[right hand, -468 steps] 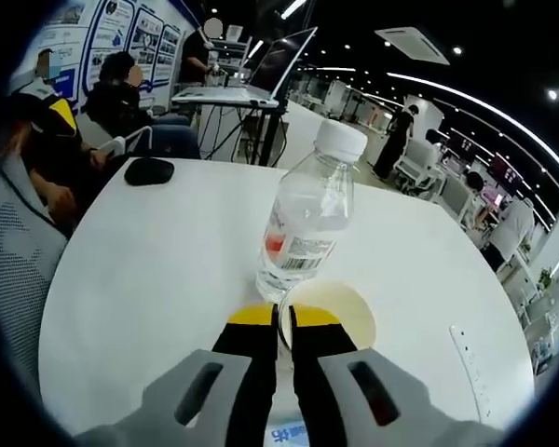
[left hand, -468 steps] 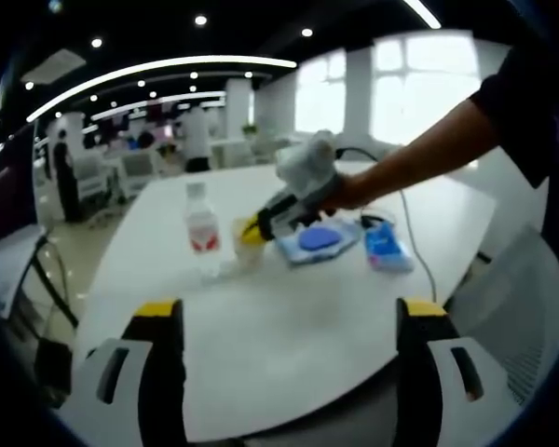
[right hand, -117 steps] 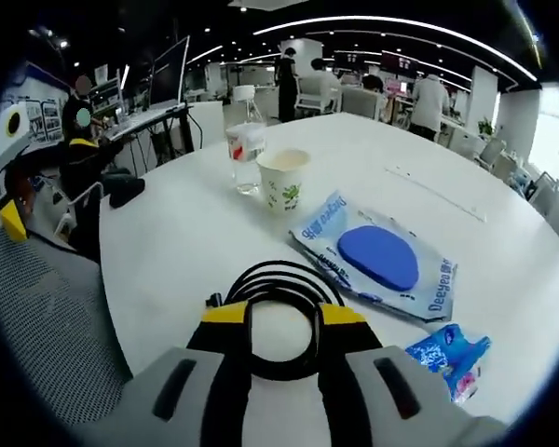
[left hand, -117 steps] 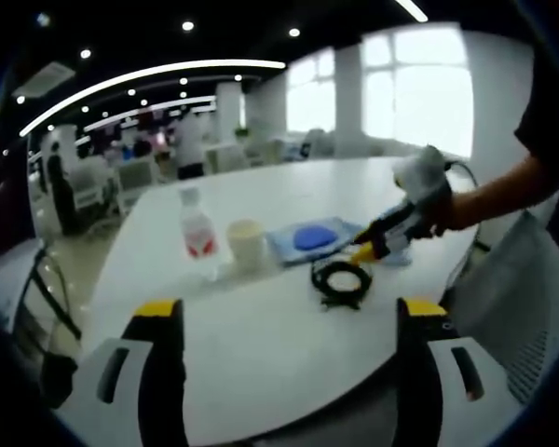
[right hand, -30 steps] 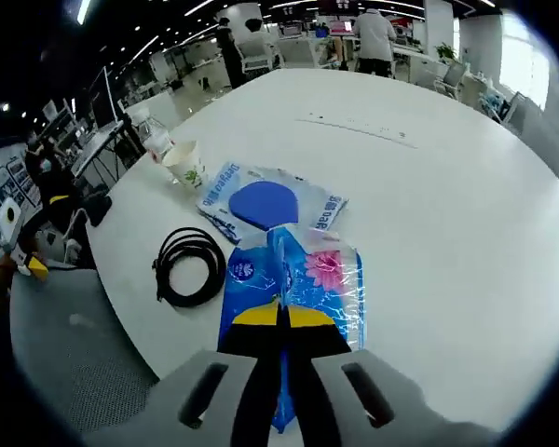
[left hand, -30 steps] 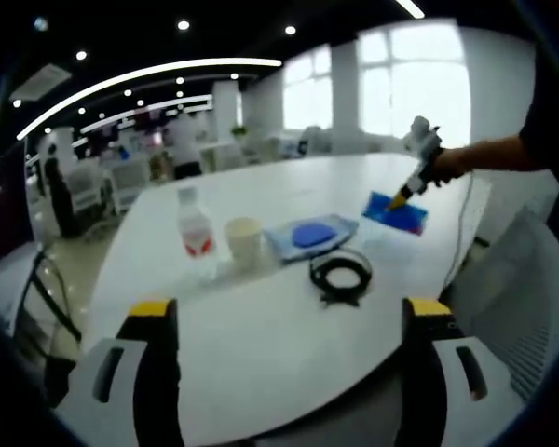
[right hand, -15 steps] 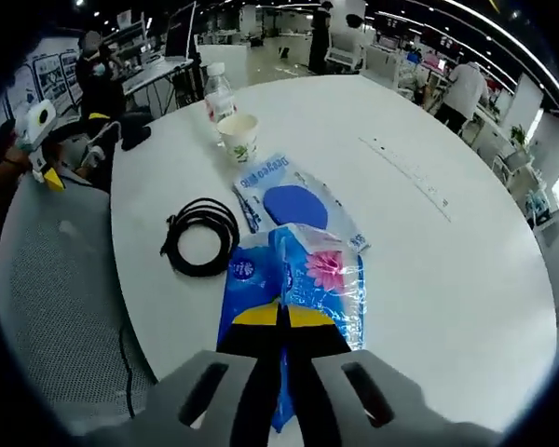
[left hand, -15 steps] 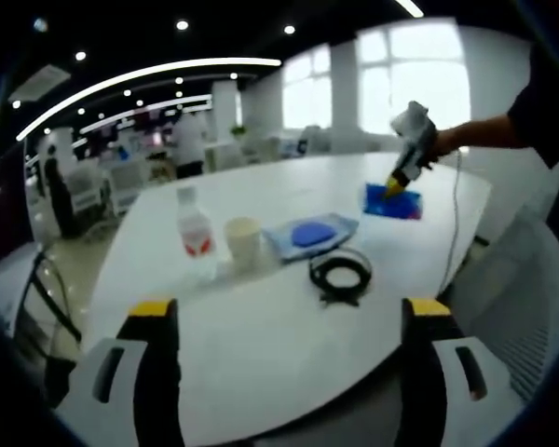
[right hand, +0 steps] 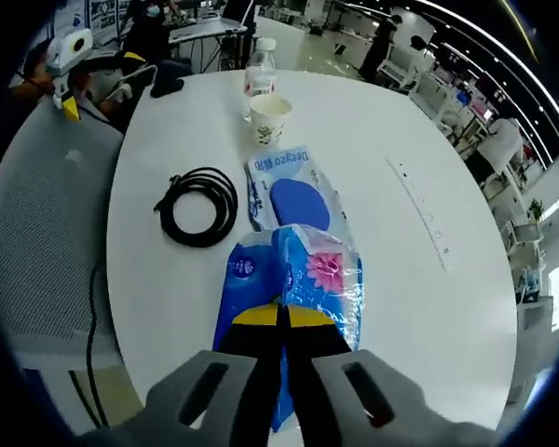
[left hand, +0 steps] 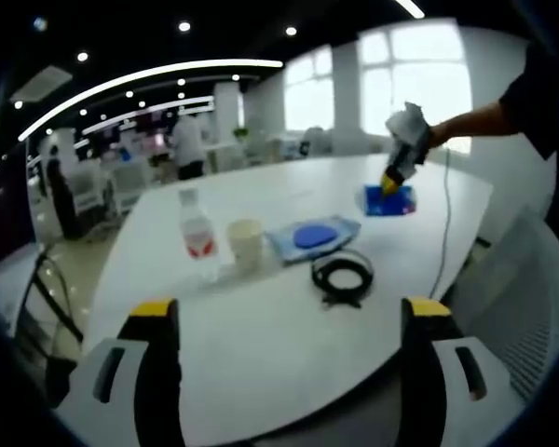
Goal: Arrange the tabletop items into an orderly group along one side of the table until the central work area is clear of visible clutter.
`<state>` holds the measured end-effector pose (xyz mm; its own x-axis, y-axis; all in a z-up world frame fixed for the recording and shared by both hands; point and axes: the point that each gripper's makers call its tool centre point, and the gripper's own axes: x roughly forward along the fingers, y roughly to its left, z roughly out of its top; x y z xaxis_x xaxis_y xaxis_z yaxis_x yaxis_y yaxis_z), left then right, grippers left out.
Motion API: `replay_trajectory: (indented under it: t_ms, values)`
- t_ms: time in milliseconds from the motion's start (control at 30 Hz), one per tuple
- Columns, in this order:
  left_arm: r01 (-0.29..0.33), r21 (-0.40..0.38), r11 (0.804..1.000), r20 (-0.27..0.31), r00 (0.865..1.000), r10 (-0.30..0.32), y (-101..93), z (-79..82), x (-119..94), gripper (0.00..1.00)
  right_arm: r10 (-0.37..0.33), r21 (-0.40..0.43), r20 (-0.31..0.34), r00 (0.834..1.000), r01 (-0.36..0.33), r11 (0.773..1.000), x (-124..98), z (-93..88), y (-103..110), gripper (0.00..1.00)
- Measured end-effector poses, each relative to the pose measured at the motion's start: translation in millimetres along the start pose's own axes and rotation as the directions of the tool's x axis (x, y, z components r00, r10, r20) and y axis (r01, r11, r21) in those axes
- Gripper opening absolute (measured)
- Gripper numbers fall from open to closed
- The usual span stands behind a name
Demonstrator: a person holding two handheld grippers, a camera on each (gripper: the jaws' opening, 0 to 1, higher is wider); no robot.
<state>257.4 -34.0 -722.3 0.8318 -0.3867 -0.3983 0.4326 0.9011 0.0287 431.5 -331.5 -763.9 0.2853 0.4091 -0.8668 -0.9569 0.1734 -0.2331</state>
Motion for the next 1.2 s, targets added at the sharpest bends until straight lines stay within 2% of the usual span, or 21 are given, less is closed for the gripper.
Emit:
replay_trajectory:
  t_ms: [200, 267, 333, 467, 533, 700, 867, 933, 1033, 1100, 1200]
  values:
    - [-0.001, 0.000, 1.000, -0.003, 1.000, 0.001, 0.0, -0.7, 0, 0.96, 0.029, -0.188, -0.006, 1.000, -0.029, 0.982, 4, -9.6, -1, 0.00]
    - [-0.001, 0.000, 1.000, -0.004, 1.000, 0.001, 0.0, -1.0, 0, 0.96, 0.034, -0.208, -0.022, 0.999, -0.038, 0.977, 5, -16.4, -2, 0.00]
    - [-0.001, 0.001, 1.000, -0.005, 1.000, 0.001, -0.2, -1.2, 0, 0.95, 0.031, -0.265, -0.030, 0.999, -0.038, 0.964, 7, -20.0, -6, 0.00]
    - [-0.001, 0.001, 1.000, -0.005, 1.000, 0.001, -0.3, -1.2, 0, 0.95, 0.039, -0.289, -0.052, 0.998, -0.052, 0.956, 10, -28.1, -11, 0.00]
    - [-0.001, 0.001, 1.000, -0.010, 1.000, 0.001, -0.2, -2.1, 1, 0.95, 0.029, -0.347, -0.065, 0.997, -0.050, 0.937, 12, -32.4, -18, 0.00]
    - [0.001, 0.000, 1.000, -0.017, 1.000, -0.001, -0.3, -3.2, 1, 0.95, 0.023, -0.369, -0.091, 0.996, -0.055, 0.928, 23, -45.0, -29, 0.00]
    - [-0.001, 0.000, 1.000, -0.020, 1.000, 0.001, -0.1, -3.7, 1, 0.95, 0.001, -0.413, -0.132, 0.991, -0.056, 0.909, 35, -60.9, -42, 0.00]
    - [-0.002, 0.001, 1.000, -0.021, 1.000, 0.002, -0.2, -3.5, 1, 0.95, 0.005, -0.393, -0.144, 0.989, -0.062, 0.918, 41, -66.7, -45, 0.00]
    - [-0.002, 0.003, 1.000, -0.023, 1.000, 0.002, -0.7, -3.1, 2, 0.95, -0.004, -0.397, -0.162, 0.987, -0.062, 0.916, 49, -76.6, -50, 0.00]
    - [-0.001, 0.001, 1.000, -0.026, 1.000, 0.001, -1.0, -3.5, 2, 0.95, 0.006, -0.349, -0.170, 0.985, -0.066, 0.935, 53, -81.7, -51, 0.00]
    - [0.001, 0.004, 1.000, -0.031, 1.000, -0.001, -1.9, -3.7, 2, 0.95, -0.010, -0.372, -0.175, 0.985, -0.057, 0.927, 59, -87.5, -55, 0.00]
